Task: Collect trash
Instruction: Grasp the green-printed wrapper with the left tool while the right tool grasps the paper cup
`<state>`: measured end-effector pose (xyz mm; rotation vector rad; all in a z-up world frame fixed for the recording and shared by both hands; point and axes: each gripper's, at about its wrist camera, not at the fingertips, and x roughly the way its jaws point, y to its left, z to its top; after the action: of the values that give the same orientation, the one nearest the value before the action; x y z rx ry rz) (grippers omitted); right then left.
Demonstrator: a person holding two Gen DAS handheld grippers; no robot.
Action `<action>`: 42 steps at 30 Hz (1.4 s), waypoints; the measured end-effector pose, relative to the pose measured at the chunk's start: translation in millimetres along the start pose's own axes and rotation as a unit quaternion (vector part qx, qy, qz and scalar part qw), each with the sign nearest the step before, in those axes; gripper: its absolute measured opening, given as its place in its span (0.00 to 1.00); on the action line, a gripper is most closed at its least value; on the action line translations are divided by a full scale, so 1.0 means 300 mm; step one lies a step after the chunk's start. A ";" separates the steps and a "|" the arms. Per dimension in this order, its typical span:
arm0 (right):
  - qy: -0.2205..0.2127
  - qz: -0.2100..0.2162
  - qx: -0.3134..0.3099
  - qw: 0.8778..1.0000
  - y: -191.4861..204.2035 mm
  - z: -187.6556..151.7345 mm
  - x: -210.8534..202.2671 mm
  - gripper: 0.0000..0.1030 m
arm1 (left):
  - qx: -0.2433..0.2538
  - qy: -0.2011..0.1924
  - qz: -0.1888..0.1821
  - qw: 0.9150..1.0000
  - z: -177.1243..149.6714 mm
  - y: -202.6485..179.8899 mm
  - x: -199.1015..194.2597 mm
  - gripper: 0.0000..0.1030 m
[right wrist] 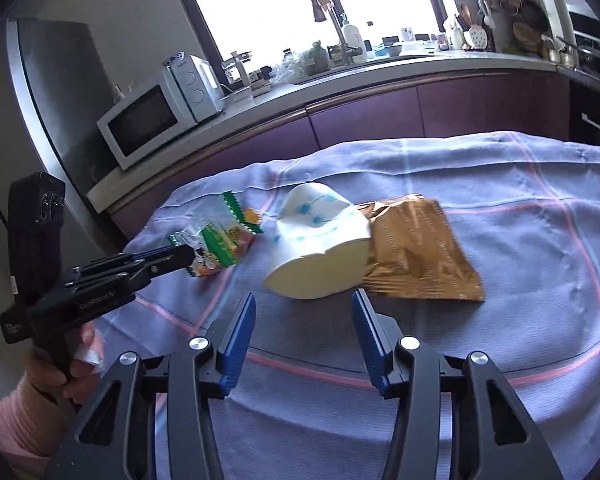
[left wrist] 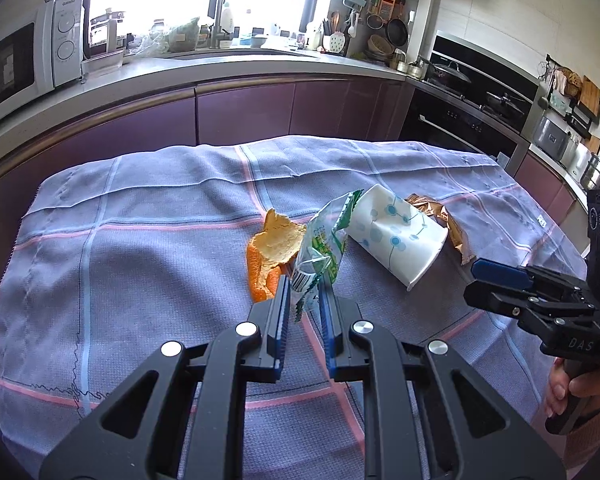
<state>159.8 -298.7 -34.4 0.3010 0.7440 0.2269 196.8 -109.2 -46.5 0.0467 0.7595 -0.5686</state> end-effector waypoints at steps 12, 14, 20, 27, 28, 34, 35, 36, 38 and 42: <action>-0.004 0.083 0.108 0.991 -0.017 0.062 0.134 0.16 | -0.008 -0.012 0.001 1.000 -0.029 0.033 -0.073 0.15; 0.001 0.092 0.126 0.988 -0.030 0.056 0.152 0.08 | -0.009 -0.013 0.002 1.000 -0.035 0.042 -0.086 0.15; -0.006 0.105 0.119 0.987 -0.007 0.051 0.148 0.02 | -0.018 -0.019 0.002 1.000 -0.055 0.072 -0.125 0.15; -0.013 0.120 0.078 0.990 0.063 0.041 0.108 0.02 | -0.022 -0.032 0.011 0.999 -0.078 0.099 -0.195 0.15; -0.014 0.123 0.074 0.990 0.069 0.039 0.101 0.02 | -0.022 -0.034 0.012 0.999 -0.081 0.103 -0.206 0.15; -0.017 0.140 0.059 0.988 0.107 0.029 0.065 0.02 | -0.027 -0.041 0.019 0.999 -0.110 0.131 -0.269 0.15; -0.016 0.143 0.057 0.988 0.114 0.027 0.062 0.02 | -0.028 -0.041 0.020 0.999 -0.116 0.137 -0.277 0.15; -0.015 0.145 0.055 0.988 0.120 0.023 0.059 0.02 | -0.030 -0.041 0.021 0.998 -0.122 0.141 -0.284 0.15; -0.013 0.149 0.048 0.988 0.133 0.017 0.052 0.02 | -0.033 -0.041 0.023 0.998 -0.131 0.151 -0.297 0.15; -0.008 0.154 0.028 0.988 0.182 0.004 0.050 0.02 | -0.038 -0.043 0.029 0.998 -0.148 0.174 -0.325 0.15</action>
<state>166.3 -243.5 -24.1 0.4712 0.6874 0.4949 137.8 -8.3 -22.8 -0.0266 0.6931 -0.4822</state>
